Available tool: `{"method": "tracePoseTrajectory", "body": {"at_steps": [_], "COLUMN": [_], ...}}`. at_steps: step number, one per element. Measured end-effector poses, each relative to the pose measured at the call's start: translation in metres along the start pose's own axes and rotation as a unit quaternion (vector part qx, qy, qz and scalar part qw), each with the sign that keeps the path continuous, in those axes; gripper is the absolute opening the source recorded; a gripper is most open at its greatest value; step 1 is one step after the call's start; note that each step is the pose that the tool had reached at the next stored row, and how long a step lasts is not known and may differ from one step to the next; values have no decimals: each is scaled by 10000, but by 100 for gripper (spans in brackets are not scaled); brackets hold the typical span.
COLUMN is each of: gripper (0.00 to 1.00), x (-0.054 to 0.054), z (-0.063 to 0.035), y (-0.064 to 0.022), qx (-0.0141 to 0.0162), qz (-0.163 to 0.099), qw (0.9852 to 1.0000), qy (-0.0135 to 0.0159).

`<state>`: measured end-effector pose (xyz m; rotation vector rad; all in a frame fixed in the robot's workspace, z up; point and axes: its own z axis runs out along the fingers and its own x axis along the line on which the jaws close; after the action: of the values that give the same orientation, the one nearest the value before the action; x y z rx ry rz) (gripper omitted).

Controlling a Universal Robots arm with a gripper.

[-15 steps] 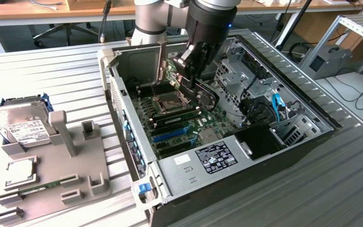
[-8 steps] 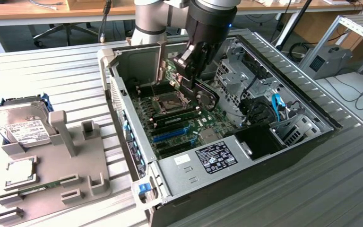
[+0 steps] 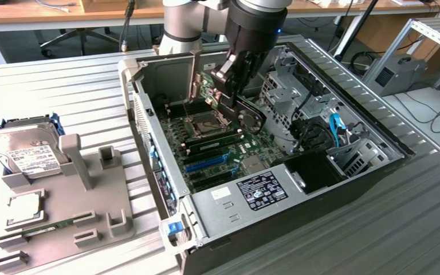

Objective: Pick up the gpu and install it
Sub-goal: 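Insert the gpu into the slot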

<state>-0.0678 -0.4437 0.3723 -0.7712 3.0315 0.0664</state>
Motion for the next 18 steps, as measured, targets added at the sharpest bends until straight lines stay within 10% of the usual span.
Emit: {"method": "tracePoseTrajectory", "body": {"at_steps": [18], "gripper": [26], "x": [0], "z": [1], "y": [0], "qx": [-4], "qz": [-166], "qw": [9999], "qy": [6]}}
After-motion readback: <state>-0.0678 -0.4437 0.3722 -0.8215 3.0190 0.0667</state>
